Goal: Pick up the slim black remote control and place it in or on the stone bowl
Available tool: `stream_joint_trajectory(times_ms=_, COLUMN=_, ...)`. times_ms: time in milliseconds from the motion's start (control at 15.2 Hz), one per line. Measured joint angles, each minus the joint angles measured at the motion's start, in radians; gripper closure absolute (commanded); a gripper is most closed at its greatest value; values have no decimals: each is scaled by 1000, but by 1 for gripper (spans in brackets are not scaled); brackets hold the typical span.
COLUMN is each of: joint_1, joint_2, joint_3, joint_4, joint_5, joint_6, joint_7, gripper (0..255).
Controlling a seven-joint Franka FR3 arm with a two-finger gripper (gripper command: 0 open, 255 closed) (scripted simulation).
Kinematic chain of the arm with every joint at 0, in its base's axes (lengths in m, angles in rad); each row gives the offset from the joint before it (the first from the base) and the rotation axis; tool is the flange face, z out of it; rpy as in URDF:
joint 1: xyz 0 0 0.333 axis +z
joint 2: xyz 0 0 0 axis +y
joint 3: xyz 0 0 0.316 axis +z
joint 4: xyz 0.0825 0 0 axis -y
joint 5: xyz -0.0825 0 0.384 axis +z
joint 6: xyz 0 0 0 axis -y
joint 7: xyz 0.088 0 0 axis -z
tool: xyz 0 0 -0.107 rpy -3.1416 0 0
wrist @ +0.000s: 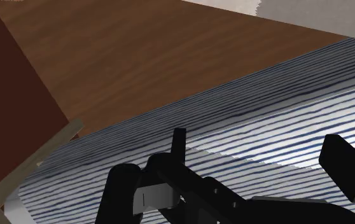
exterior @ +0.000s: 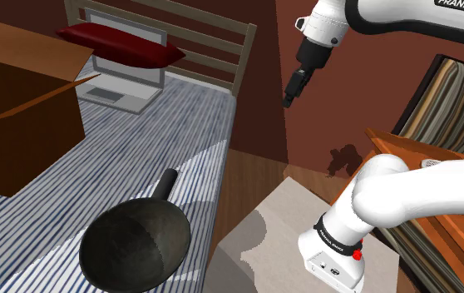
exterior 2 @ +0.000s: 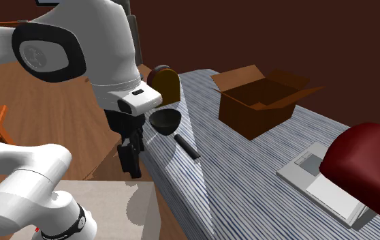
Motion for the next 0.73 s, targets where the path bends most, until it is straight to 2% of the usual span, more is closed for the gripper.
stream_joint_trajectory(times_ms=198, joint_1=-2, joint_2=-1, joint_3=25, joint_4=-17, joint_5=24, joint_6=6, joint_7=52, gripper=0)
stream_joint_trajectory(times_ms=726, joint_1=-1, joint_2=47, joint_3=211, joint_4=-106, joint_5=209, joint_6=92, joint_7=414, gripper=0)
